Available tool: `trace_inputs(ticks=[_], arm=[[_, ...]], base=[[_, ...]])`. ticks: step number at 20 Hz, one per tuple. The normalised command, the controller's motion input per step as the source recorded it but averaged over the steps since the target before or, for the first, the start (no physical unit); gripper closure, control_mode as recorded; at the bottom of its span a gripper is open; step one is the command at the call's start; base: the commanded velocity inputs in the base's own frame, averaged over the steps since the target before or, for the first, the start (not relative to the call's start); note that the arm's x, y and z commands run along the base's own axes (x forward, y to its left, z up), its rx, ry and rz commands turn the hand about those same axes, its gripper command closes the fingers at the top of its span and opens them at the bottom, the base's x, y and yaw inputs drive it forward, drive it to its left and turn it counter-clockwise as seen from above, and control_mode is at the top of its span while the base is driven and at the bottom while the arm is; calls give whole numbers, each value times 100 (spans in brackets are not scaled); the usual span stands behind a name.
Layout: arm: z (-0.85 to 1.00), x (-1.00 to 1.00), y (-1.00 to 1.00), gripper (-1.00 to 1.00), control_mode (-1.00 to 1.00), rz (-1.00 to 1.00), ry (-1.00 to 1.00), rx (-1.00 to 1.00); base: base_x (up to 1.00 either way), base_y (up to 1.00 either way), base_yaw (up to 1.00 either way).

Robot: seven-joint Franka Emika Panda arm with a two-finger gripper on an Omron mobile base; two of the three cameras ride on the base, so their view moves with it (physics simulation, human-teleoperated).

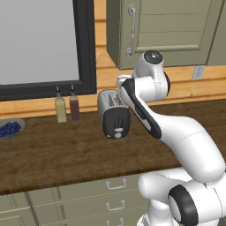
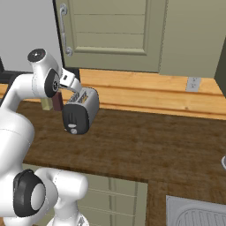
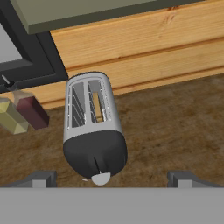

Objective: Start the toaster. Once the lever pops up, take the bread to the plate on the dining counter.

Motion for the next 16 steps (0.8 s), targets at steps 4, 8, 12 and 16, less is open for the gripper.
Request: trace_inputs(ticks=[4, 8, 12, 16], arm=[[0, 0, 0, -100, -100, 0, 0, 0], [0, 0, 0, -100, -100, 0, 0, 0], [0, 0, 0, -100, -100, 0, 0, 0], [0, 0, 0, -100, -100, 0, 0, 0]], base=[[0, 0, 0], [0, 0, 0], [0, 0, 0], [0, 0, 0]])
